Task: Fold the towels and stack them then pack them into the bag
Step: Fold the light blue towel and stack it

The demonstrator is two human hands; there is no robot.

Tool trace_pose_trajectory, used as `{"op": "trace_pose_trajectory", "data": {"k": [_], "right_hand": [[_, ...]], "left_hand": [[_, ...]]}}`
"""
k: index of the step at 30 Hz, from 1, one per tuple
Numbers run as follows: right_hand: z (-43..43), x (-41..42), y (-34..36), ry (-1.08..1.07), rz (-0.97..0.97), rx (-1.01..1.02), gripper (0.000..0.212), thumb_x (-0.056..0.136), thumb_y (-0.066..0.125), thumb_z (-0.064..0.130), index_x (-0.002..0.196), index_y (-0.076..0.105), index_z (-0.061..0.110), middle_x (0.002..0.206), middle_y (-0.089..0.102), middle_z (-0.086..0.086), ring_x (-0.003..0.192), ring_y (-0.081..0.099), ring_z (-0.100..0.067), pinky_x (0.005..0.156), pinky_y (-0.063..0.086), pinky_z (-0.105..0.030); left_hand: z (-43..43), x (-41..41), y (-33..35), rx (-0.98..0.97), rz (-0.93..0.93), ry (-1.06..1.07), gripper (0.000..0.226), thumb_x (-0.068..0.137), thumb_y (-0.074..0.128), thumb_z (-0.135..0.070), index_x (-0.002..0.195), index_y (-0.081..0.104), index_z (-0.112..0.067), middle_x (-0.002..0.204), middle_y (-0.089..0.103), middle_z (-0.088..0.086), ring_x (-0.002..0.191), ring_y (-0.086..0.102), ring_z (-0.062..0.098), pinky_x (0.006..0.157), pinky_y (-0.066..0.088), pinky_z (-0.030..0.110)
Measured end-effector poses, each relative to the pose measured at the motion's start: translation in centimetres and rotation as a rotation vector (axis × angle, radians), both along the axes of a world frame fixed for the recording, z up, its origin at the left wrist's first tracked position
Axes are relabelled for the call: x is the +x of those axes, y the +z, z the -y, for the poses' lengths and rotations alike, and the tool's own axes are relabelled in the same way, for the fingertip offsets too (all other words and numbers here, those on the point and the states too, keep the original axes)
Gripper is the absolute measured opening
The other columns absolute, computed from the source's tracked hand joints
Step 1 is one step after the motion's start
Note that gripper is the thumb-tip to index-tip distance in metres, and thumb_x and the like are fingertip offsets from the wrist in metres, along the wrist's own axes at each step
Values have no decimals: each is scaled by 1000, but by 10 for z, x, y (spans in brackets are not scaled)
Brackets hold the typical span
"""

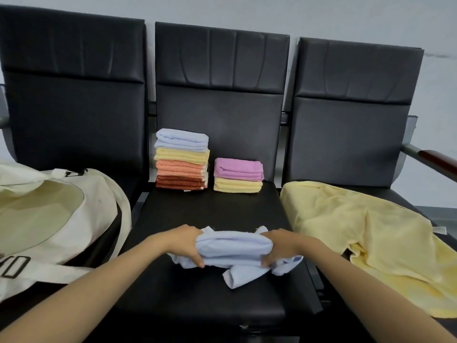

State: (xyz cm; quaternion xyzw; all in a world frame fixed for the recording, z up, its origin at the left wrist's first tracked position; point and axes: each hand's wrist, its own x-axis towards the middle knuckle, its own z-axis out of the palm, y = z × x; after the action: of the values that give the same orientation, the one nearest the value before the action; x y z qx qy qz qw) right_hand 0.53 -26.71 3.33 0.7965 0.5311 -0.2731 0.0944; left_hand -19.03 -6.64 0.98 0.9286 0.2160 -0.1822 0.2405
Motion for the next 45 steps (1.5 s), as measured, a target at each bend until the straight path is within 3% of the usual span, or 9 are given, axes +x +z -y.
{"op": "trace_pose_trajectory", "data": {"k": [8,16,21,28,32,35,37,41,45], "right_hand": [[5,4,-16,91,11,223,21,81,59,31,91,60,12,92,57,-2,82,54,-16,74,47,-30],[11,9,35,-223,-249,596,39,70,57,47,95,57,16,92,64,4,85,60,-16,78,49,-32],[8,19,85,-193,-311,475,20,74,80,32,84,62,32,68,65,21,66,59,2,63,44,-14],[-23,23,100,-103,168,279,6,83,57,20,85,54,17,77,56,-1,71,50,-22,56,37,-26],[-47,35,96,-213,331,608,20,82,53,16,91,36,22,78,45,5,78,49,-26,56,34,-31],[-62,45,98,-174,541,863,37,72,68,14,87,35,17,78,44,3,70,42,-25,58,30,-31],[-69,51,94,-67,733,1026,45,52,78,8,77,42,16,65,43,2,60,35,-21,55,26,-29],[-64,54,74,114,789,1027,47,29,77,8,67,51,13,55,50,0,50,40,-21,51,29,-26],[-44,35,41,227,430,484,27,71,66,20,94,53,15,95,63,-8,87,57,-28,67,38,-32]], "left_hand": [[11,-6,-16,-2,194,7,21,75,63,-42,74,56,-23,78,61,0,73,59,15,67,49,31],[-1,-8,33,-494,504,253,54,59,78,-32,105,62,-8,96,67,10,86,63,16,76,50,32],[-22,-5,81,-667,507,173,57,67,82,-16,121,62,-17,117,69,4,110,65,21,96,51,38],[-51,20,92,58,360,81,38,66,67,-26,103,64,-28,95,70,1,91,66,24,77,56,41],[-57,38,91,368,587,190,10,85,54,-23,93,56,-19,94,60,-3,89,59,24,69,47,39],[-62,41,99,672,844,265,27,84,57,-5,111,59,-8,103,58,10,92,57,32,64,41,36],[-65,41,100,792,1022,173,31,69,68,8,100,65,1,91,63,17,79,61,37,58,44,38],[-74,33,69,769,959,72,37,58,80,2,92,67,-6,82,62,10,70,59,30,55,50,39],[-58,10,15,571,614,-59,41,76,65,-2,116,61,-14,115,61,6,100,60,29,78,49,37]]}}
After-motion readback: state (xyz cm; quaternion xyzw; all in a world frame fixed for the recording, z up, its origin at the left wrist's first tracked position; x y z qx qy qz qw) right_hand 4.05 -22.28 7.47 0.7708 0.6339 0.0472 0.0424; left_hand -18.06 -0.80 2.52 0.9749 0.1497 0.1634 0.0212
